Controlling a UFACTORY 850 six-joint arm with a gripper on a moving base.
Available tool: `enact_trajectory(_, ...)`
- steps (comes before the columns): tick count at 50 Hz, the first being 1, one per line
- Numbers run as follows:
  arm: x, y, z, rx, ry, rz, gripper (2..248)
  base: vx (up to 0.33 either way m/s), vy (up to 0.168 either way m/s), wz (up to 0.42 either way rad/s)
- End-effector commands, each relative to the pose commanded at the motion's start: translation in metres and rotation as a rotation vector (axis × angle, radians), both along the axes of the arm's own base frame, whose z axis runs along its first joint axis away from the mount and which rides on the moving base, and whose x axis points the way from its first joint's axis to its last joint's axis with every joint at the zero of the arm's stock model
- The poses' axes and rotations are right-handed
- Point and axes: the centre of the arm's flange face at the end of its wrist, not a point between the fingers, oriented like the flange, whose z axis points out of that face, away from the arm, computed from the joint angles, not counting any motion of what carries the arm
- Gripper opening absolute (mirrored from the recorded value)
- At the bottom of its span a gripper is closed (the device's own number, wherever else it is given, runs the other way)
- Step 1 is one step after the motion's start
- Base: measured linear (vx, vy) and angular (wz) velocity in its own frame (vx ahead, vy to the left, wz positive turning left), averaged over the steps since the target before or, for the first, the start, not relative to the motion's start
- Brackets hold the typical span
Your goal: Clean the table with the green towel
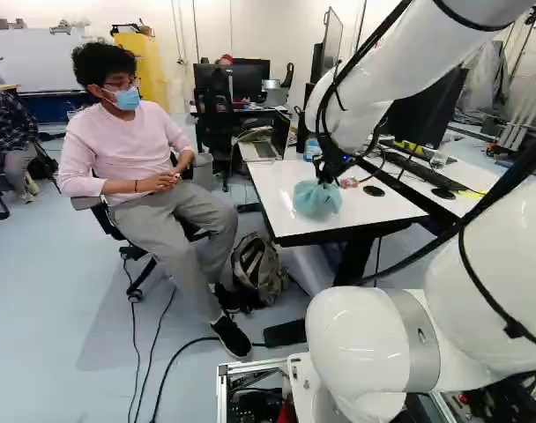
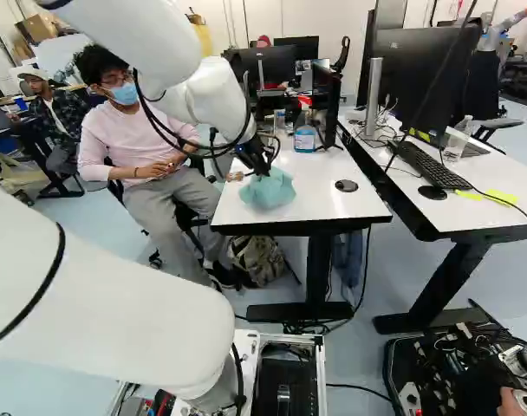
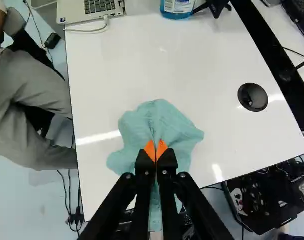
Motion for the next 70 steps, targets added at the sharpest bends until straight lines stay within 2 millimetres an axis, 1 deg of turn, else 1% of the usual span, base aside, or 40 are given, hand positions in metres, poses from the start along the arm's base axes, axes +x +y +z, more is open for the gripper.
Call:
enact_trajectory(59,0.011,-0.098,0.003,0.001,0.003,-0.231,24,0.0,0.0,0.0)
enact_trajectory(70,0.016,-0.118,0.004,0.002,0.006,-0.268,24,0.0,0.0,0.0)
